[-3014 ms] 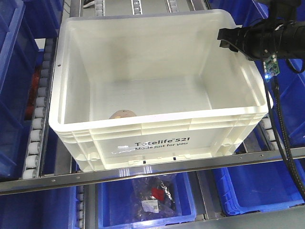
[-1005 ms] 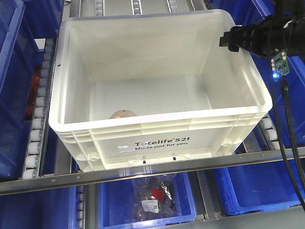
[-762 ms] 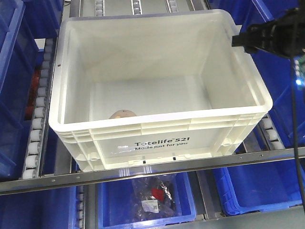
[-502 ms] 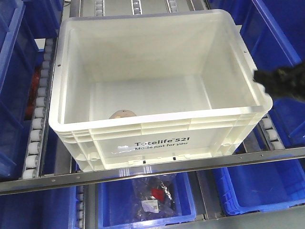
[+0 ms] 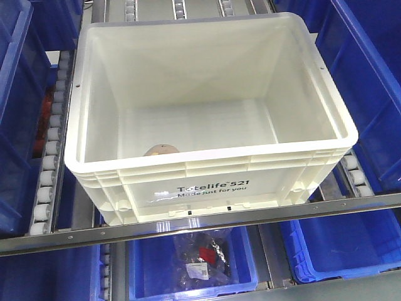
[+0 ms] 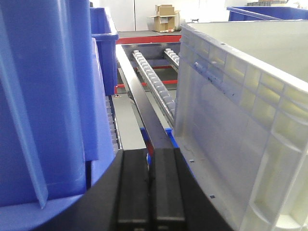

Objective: Place moving items into box and shelve
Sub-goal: 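Open the right gripper and withdraw it from the crate rim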

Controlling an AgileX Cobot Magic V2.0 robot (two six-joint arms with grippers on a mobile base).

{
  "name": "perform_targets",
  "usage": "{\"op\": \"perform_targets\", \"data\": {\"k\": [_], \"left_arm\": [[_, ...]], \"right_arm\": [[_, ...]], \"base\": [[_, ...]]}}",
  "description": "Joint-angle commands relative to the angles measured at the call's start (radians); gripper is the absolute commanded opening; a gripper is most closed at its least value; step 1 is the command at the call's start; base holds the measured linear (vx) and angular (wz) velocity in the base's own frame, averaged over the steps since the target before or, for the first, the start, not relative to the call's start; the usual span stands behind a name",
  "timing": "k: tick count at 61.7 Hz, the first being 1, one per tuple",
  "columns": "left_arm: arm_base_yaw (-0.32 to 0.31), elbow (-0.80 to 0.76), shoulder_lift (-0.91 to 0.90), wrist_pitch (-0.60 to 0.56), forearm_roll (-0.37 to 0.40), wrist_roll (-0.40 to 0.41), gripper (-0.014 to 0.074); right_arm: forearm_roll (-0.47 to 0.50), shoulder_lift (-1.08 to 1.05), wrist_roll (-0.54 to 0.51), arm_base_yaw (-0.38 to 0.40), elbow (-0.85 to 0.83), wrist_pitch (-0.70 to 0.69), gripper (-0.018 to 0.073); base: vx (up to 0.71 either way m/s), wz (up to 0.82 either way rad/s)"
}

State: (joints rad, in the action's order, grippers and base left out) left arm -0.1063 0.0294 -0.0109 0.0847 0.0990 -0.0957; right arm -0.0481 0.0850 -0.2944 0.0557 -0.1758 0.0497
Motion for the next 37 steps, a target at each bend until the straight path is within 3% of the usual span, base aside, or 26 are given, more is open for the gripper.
{"op": "perform_targets", "data": {"k": [1, 16, 21, 37], "left_arm": [[-0.002, 0.018, -0.015, -0.085, 0.011, 0.000, -0.0006], [-0.002, 0.018, -0.015, -0.085, 0.011, 0.000, -0.0006], [-0.002, 0.018, -0.015, -0.085, 0.011, 0.000, -0.0006], [-0.002, 0.018, -0.015, -0.085, 0.011, 0.000, -0.0006]], "right_arm": [[0.029, -0.053, 0.009, 0.017, 0.023, -0.095, -0.0012], [0.020, -0.110, 0.166, 0.015, 0.154, -0.050, -0.0009], [0.020, -0.111, 0.180, 0.014, 0.213, -0.101, -0.0008], [0.007, -0.111, 0.240, 0.013, 0.211, -0.069, -0.0004]], "base": [[0.00, 0.00], [0.00, 0.00], [0.00, 0.00], [0.00, 0.00]]}}
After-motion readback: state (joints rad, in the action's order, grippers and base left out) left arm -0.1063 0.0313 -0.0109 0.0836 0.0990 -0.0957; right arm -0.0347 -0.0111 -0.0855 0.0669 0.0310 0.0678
